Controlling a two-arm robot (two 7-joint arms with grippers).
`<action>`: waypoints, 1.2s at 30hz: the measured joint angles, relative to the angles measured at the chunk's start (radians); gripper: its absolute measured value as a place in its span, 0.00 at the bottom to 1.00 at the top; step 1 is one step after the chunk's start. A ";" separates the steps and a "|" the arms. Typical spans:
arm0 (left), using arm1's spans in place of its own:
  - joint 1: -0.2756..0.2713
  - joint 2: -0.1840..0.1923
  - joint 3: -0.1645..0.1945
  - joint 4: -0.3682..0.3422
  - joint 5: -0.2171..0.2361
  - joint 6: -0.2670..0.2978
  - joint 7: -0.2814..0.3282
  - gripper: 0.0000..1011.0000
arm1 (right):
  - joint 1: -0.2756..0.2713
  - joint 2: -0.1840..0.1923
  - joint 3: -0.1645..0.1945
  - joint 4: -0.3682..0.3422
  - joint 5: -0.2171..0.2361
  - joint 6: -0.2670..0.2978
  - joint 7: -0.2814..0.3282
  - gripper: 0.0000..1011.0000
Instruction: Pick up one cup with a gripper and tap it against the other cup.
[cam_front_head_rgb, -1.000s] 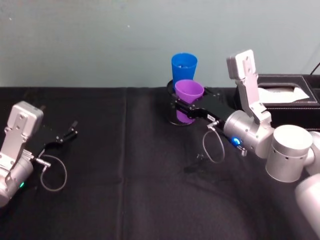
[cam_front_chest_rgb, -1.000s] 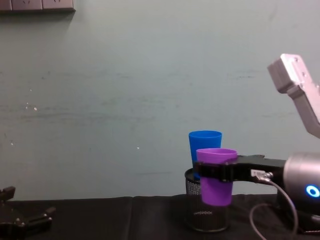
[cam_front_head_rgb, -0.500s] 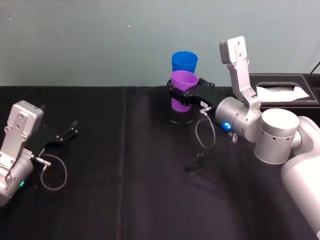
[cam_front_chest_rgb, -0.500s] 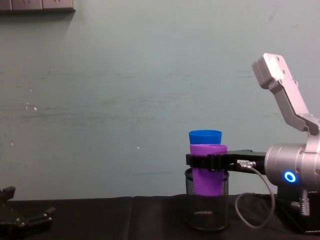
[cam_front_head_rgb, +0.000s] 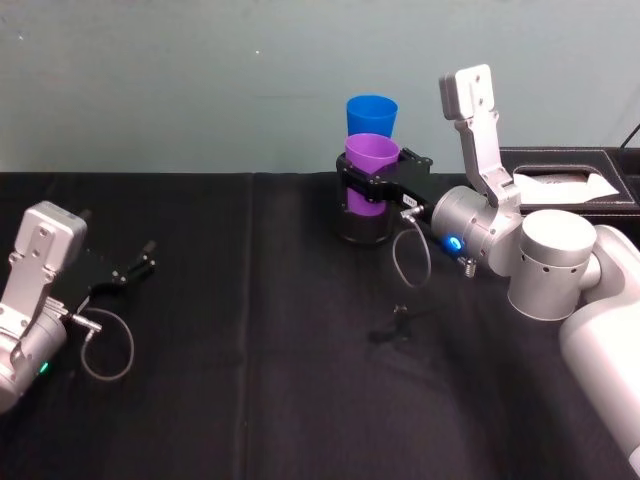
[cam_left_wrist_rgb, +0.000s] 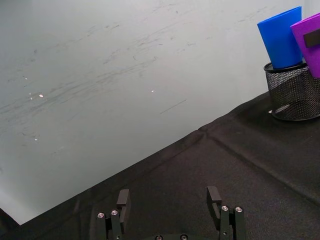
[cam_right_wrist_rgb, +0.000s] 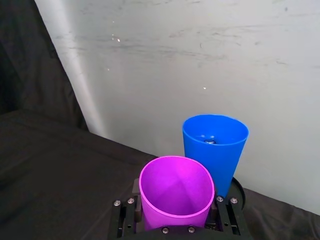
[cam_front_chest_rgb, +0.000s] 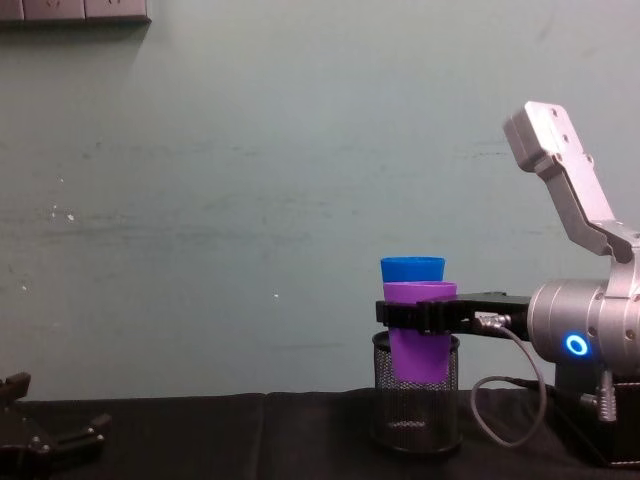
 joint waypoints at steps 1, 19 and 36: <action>0.000 0.000 0.000 0.000 0.000 0.000 0.000 0.99 | 0.000 0.000 0.000 0.000 0.000 0.000 0.000 0.72; 0.000 0.000 0.000 0.000 0.000 0.000 0.000 0.99 | -0.001 0.001 -0.002 0.000 0.000 0.000 -0.002 0.72; 0.000 0.000 0.000 0.000 0.000 0.000 0.000 0.99 | -0.001 0.001 -0.002 0.000 0.000 0.000 -0.003 0.72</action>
